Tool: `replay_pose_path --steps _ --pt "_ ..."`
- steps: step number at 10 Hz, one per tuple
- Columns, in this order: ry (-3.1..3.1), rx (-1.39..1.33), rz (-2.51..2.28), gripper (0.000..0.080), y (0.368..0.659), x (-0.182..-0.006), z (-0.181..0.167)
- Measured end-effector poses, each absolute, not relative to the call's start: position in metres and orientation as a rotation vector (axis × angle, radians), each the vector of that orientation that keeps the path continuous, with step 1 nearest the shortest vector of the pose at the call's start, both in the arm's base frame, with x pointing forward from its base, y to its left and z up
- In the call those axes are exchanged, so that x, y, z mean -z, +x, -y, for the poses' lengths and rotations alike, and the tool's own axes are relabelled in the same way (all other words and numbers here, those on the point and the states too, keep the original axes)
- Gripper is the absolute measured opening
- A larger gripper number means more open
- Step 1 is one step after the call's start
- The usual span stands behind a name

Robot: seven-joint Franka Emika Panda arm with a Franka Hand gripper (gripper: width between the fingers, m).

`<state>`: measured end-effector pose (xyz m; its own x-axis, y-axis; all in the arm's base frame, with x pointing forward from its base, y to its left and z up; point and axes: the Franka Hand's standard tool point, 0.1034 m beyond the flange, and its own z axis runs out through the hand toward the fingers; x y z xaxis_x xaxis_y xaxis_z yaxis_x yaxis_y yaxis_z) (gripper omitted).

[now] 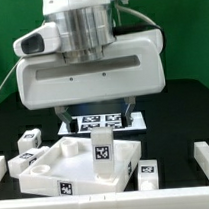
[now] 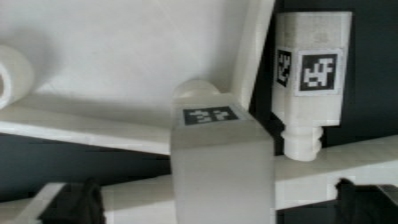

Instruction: Assemble one leg

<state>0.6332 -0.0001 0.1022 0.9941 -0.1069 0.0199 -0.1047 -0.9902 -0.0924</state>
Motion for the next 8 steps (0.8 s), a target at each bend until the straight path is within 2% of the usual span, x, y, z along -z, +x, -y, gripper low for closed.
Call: replay_pose_path --steps 3,6,8 --pt "-3.048 0.033 -0.139 0.0649 0.6318 -0.0959 0.0005" --pt "-3.048 0.029 -0.112 0.0281 0.6312 -0.0942 -0.0016" --pt "-3.047 0.029 -0.124 0.0281 0.6312 -0.0942 -0.0017"
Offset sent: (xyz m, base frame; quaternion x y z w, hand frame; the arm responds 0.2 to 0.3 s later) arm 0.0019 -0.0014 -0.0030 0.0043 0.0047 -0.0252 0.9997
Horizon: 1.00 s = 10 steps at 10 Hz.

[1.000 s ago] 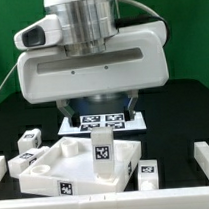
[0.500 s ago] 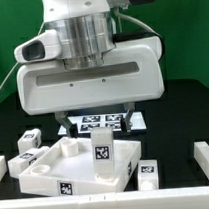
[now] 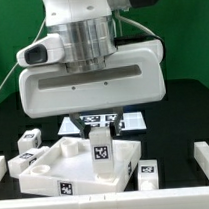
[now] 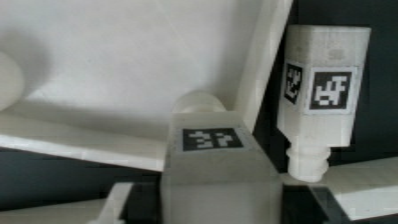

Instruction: Assemble one leg

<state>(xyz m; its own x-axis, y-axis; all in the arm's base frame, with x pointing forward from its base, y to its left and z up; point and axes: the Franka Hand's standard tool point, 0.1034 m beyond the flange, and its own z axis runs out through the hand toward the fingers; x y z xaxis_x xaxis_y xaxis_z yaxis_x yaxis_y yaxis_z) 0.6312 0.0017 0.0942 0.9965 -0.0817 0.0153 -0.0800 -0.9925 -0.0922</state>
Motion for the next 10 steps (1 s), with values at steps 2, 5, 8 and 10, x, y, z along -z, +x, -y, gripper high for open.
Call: replay_pose_path --steps 2,5,8,10 --pt "-3.040 0.025 -0.204 0.0281 0.631 -0.094 -0.003" --pt "-3.004 0.012 -0.446 0.0281 0.631 -0.094 -0.005" --pt "-2.858 -0.004 -0.914 0.0281 0.629 -0.093 -0.012" --pt "-2.715 -0.018 -1.211 0.0281 0.628 -0.093 -0.017"
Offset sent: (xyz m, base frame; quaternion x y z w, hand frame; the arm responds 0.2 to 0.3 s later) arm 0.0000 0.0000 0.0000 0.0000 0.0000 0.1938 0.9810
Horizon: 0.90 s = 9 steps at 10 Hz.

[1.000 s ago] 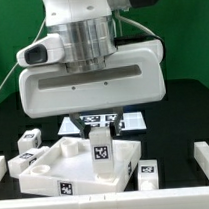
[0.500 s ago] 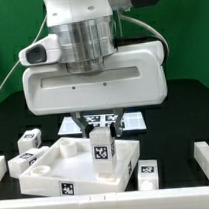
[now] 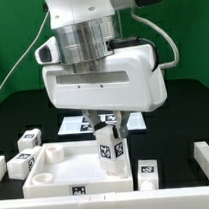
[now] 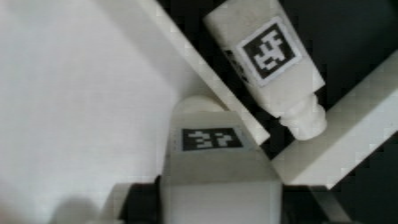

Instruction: Assemble one leg

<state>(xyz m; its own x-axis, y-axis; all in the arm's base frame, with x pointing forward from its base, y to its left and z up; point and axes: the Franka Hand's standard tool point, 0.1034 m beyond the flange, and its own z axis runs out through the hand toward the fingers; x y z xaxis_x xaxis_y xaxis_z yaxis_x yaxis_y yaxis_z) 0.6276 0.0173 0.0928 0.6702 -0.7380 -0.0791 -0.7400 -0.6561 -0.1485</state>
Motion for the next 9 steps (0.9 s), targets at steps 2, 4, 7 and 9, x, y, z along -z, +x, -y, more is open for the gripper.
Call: replay_pose_path --steps 2,4,7,9 --pt "-2.515 -0.066 -1.554 0.0281 0.6252 -0.0922 -0.0233" --pt "-2.442 -0.078 -1.645 0.0281 0.6261 -0.0924 -0.0243" --pt "-2.515 -0.070 -1.529 0.0586 0.6262 -0.0928 -0.0268" --pt "-2.608 -0.046 -1.358 0.0637 0.6268 -0.0930 -0.0273"
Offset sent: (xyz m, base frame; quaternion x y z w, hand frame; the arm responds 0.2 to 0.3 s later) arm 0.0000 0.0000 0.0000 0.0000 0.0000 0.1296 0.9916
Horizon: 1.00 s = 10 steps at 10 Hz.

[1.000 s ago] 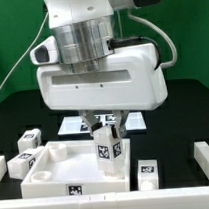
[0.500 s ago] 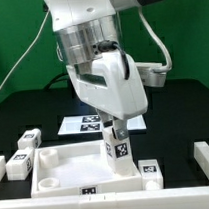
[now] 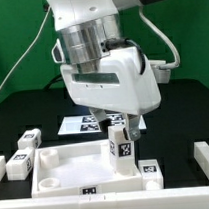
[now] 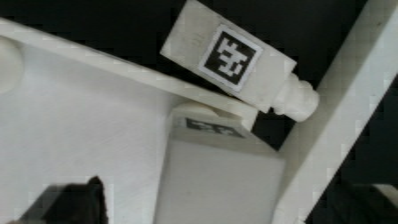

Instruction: Assemble one leg

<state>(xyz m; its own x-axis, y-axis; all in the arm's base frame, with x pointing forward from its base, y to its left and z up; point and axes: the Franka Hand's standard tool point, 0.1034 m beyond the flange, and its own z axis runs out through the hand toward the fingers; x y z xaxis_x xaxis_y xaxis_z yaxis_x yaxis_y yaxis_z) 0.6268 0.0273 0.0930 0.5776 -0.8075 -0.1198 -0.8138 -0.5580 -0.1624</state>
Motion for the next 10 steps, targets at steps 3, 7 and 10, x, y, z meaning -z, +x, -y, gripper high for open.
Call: replay_pose_path --steps 3,7,10 --pt "-2.777 0.000 -1.009 0.0646 0.627 -0.093 -0.028" --pt "-3.030 0.149 -0.321 0.0649 0.631 -0.093 -0.040" --pt "-3.060 0.163 0.086 0.0649 0.630 -0.091 -0.038"
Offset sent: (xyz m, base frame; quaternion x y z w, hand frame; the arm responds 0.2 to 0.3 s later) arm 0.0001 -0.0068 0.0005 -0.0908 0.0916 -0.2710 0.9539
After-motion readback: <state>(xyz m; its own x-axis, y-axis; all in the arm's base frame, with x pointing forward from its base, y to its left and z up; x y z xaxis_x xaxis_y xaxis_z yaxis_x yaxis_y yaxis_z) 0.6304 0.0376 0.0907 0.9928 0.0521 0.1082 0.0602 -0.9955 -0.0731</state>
